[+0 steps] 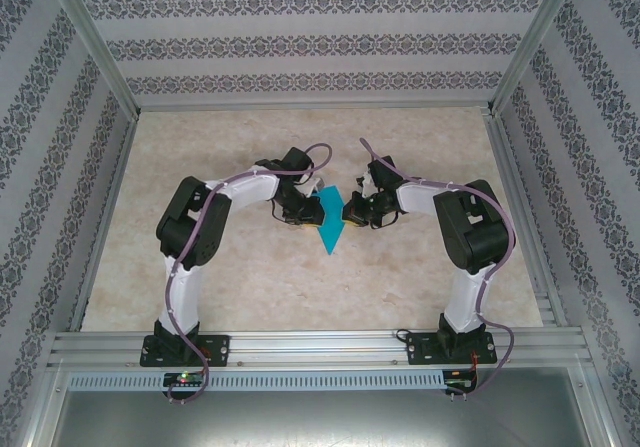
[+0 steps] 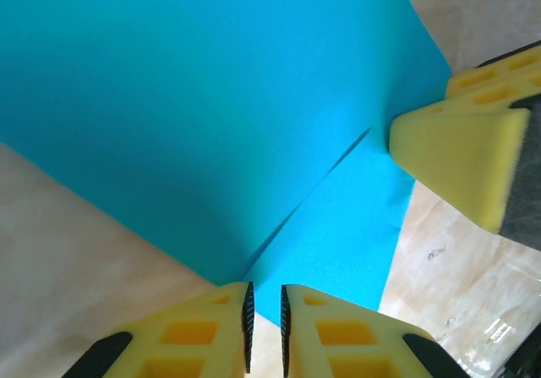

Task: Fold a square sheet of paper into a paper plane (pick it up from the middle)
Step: Fourth fold the wing at the center of the table.

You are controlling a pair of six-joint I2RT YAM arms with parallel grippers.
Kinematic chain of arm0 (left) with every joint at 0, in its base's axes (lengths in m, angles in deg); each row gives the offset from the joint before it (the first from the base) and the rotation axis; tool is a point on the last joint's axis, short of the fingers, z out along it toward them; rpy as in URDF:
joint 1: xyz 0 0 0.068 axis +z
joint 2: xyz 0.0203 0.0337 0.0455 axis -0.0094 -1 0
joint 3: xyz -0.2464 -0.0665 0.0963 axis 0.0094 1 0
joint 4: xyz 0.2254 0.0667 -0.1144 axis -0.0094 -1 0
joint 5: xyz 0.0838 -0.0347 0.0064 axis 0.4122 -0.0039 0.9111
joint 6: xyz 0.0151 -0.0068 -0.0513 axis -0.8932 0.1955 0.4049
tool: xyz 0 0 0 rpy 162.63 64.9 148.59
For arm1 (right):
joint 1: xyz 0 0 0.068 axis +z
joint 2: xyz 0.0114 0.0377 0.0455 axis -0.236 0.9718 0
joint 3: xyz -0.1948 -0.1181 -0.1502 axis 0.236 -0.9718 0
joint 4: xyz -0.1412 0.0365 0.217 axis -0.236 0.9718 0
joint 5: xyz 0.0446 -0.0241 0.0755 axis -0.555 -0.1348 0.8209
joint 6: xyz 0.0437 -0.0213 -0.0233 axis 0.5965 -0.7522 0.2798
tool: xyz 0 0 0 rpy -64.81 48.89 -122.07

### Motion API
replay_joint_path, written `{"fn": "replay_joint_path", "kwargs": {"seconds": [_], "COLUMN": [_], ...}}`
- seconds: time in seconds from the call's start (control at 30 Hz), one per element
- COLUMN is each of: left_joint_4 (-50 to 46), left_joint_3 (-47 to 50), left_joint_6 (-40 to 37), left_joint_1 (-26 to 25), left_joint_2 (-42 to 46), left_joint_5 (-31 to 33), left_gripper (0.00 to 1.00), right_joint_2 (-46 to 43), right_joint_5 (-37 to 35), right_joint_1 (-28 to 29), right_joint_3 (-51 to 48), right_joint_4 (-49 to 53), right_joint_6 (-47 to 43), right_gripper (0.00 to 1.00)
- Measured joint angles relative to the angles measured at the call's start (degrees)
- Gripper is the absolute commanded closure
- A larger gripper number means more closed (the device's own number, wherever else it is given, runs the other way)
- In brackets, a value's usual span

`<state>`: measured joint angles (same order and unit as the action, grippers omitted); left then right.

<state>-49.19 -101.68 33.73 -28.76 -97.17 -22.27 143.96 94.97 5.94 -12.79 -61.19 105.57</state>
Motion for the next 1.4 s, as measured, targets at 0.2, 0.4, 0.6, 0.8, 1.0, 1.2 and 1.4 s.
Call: {"fn": "replay_joint_path", "kwargs": {"seconds": [0.2, 0.4, 0.6, 0.8, 1.0, 1.2, 1.4], "left_joint_4": [3.48, 7.15, 10.73, 11.89, 11.96, 11.89, 11.80], "left_joint_3": [2.49, 5.70, 8.24, 8.50, 8.50, 8.33, 8.07], "left_joint_6": [3.69, 6.99, 9.66, 10.05, 9.97, 9.07, 7.89], "left_joint_1": [-0.72, -2.10, -2.32, -2.75, -2.89, -2.91, -2.91], "left_joint_2": [3.41, 3.76, 3.76, 3.76, 3.10, 2.95, 2.71], "left_joint_5": [1.03, 3.26, 4.50, 5.16, 5.46, 5.53, 5.53], "left_gripper": [0.85, 0.87, 0.88, 0.88, 0.89, 0.90, 0.90], "right_joint_2": [0.00, 0.00, 0.00, -0.50, -0.85, -1.79, -4.07], "right_joint_5": [0.00, 0.00, -0.02, -0.17, 0.13, 1.42, 2.54], "right_joint_1": [0.00, 0.00, 0.00, 0.00, 0.02, 0.04, 0.15], "right_joint_3": [0.00, 0.00, 0.00, -0.59, -1.16, -2.12, -3.78], "right_joint_4": [-0.02, -0.02, 0.00, -0.02, -0.26, -1.14, -1.90], "right_joint_6": [0.02, 0.04, 0.04, 0.07, 0.59, 2.16, 3.13], "right_gripper": [0.97, 0.98, 0.98, 0.97, 0.91, 0.82, 0.78]}}
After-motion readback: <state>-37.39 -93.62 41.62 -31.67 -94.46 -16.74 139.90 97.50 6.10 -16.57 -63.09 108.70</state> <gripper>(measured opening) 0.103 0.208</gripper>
